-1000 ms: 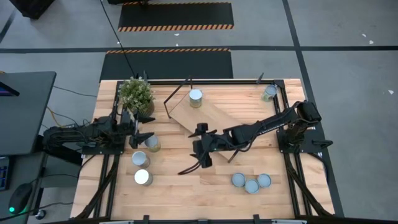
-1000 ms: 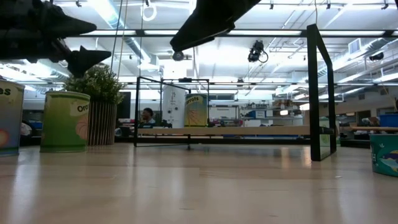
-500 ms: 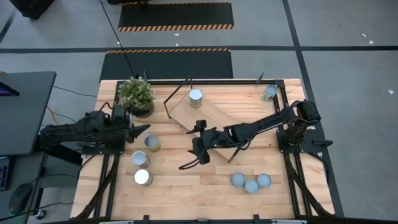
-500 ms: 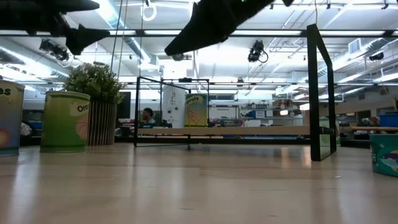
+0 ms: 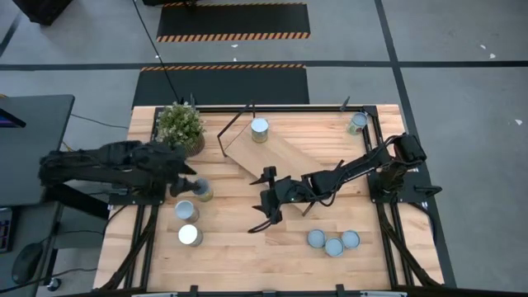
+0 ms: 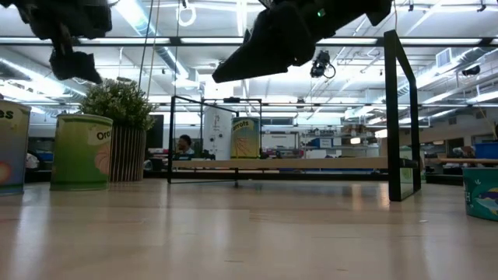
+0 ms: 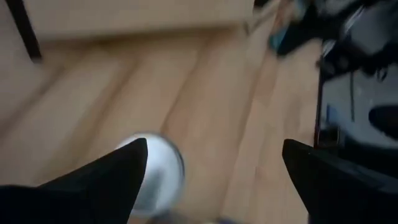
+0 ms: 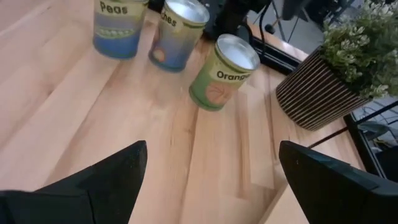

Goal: Pick and place cans onto a shelf
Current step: Put the canned oranges on the shelf

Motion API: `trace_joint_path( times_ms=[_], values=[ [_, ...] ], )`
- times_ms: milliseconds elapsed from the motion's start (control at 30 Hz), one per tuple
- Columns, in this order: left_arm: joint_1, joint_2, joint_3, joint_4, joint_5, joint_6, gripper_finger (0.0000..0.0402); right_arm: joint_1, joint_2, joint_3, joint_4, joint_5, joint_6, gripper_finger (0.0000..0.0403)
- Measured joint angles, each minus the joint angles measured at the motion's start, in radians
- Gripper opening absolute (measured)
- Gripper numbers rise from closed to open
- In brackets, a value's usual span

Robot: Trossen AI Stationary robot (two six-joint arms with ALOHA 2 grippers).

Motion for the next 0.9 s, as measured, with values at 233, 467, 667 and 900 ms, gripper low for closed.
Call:
trace_joint_path(
  times_ms=[233,467,667,900],
  values=[
    [-0.102,0.198,0.178,-0.065,-0.077,0.02,0.0378,0.0,0.0,0.0,-0.058,0.001,0.007,0.0373],
    [-0.225,0.377,0.339,-0.489,-0.308,-0.015,0.0378,0.002,0.0,0.0,-0.067,0.002,0.015,0.0373],
    [-0.285,0.484,0.316,-0.54,-0.304,-0.102,0.0378,0.002,0.0,0.0,-0.057,0.002,0.012,0.0373],
    [-0.291,0.579,0.303,-0.496,-0.205,-0.124,0.0378,0.01,0.0,0.0,-0.057,0.001,0.01,0.0373]
  ],
)
